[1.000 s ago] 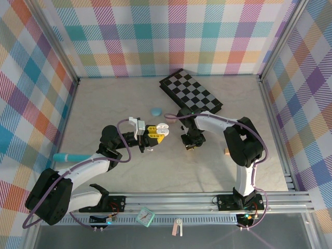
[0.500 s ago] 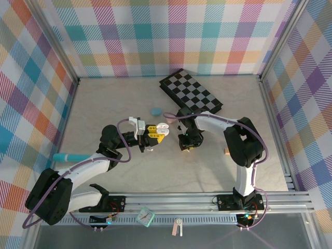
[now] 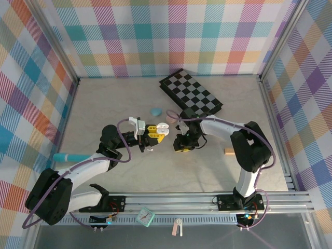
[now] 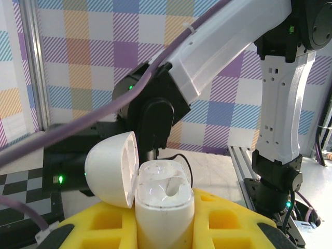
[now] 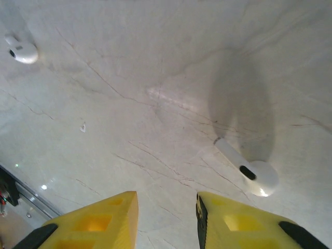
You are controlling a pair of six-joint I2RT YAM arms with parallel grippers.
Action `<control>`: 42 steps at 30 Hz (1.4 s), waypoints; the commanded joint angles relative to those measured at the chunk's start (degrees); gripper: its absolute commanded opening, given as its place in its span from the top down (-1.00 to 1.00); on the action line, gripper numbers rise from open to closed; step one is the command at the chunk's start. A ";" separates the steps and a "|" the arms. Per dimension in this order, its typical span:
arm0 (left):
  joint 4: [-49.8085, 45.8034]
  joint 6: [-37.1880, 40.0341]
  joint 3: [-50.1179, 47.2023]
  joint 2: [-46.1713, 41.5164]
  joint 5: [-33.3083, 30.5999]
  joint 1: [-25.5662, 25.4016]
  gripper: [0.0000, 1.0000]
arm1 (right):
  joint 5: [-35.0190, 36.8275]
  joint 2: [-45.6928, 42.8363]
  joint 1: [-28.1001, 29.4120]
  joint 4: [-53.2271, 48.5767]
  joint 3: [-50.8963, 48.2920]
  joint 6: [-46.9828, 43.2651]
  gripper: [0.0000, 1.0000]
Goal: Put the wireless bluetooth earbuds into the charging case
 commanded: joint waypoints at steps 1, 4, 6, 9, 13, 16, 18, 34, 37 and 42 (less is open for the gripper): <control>0.42 1.20 1.14 -1.48 1.44 0.41 1.00 | 6.68 -2.61 -0.77 -0.28 0.66 1.21 0.27; 0.50 1.44 1.05 -1.29 1.47 0.48 1.00 | 12.27 -1.60 -0.88 -3.13 1.69 1.29 0.27; 0.60 1.51 0.97 -1.16 1.44 0.48 1.00 | 13.64 -0.75 -0.81 -3.74 1.33 2.12 0.27; 0.51 1.53 0.99 -1.21 1.39 0.42 1.00 | 11.67 -1.04 -1.14 -0.90 -0.95 3.83 0.27; 0.64 1.49 1.03 -0.71 1.53 0.41 1.00 | 8.92 0.29 -1.26 1.66 -1.87 4.96 0.29; 0.86 1.34 1.05 -0.65 1.56 0.42 1.00 | 7.42 1.70 -1.22 2.77 -1.83 5.26 0.33; 0.65 1.33 1.05 -0.85 1.49 0.41 1.00 | 7.24 2.01 -1.23 2.93 -1.91 5.09 0.38; -0.02 1.62 1.22 -1.10 1.55 0.42 1.00 | 4.67 3.14 -1.23 0.61 -2.02 1.31 0.45; 0.16 1.54 1.23 -1.29 1.48 0.38 1.00 | 5.44 4.25 -1.23 0.31 -1.62 1.08 0.49; -0.45 1.61 1.05 -1.87 1.34 0.32 1.00 | 7.72 5.85 -1.39 -1.46 0.28 0.62 0.51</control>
